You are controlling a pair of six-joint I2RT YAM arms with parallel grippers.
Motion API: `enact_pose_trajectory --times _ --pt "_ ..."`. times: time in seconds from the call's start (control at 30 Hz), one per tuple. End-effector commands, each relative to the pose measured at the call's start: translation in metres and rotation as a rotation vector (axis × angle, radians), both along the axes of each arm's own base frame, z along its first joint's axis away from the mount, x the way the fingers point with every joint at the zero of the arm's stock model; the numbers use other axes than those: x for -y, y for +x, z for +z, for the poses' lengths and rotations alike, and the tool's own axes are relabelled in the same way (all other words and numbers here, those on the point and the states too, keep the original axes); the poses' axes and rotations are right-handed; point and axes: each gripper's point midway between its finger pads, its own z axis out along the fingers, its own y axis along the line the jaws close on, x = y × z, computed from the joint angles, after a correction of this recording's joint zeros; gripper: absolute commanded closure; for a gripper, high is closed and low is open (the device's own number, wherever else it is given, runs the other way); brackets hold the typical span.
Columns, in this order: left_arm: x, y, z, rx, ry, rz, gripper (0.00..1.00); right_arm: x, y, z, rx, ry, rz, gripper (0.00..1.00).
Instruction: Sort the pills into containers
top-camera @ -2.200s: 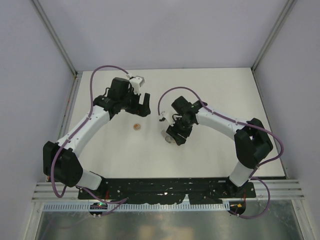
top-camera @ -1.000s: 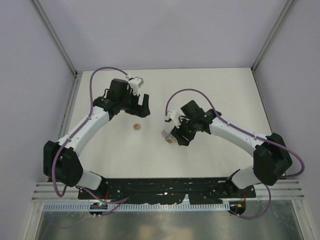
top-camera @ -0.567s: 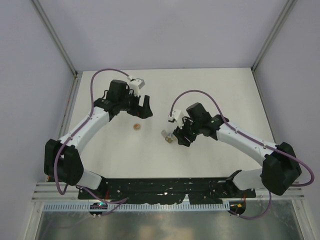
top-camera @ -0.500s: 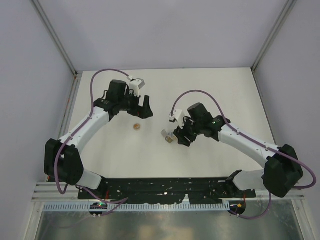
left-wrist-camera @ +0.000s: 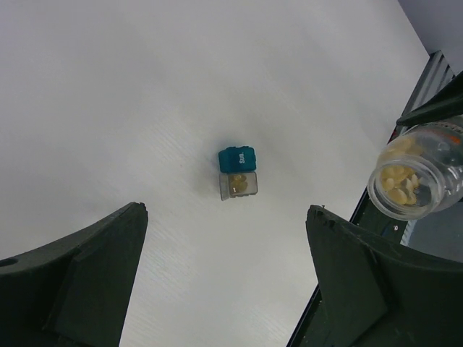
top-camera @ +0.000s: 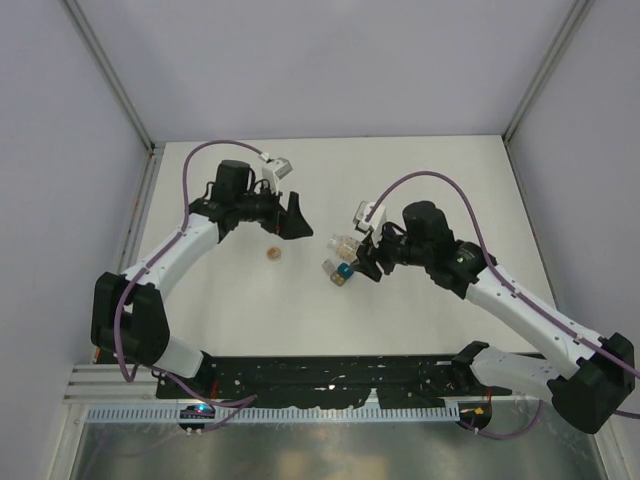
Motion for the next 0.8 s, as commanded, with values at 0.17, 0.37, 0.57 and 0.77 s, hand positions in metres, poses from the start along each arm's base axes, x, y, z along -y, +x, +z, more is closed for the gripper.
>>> enact_pose_trajectory --times 0.17,0.37,0.57,0.77 --pt "0.006 -0.002 0.026 0.083 -0.076 -0.041 0.06 -0.016 0.003 0.083 0.138 0.194 0.044 0.94" --pt "0.015 -0.008 0.035 0.024 -0.129 -0.044 0.06 -0.023 0.002 0.098 0.137 0.226 0.077 0.94" --pt "0.035 -0.025 0.044 -0.035 -0.197 -0.104 0.06 -0.027 0.004 0.098 0.127 0.233 0.086 0.94" --pt "0.046 -0.041 0.065 -0.043 -0.26 -0.143 0.06 -0.03 0.006 0.093 0.114 0.227 0.09 0.94"
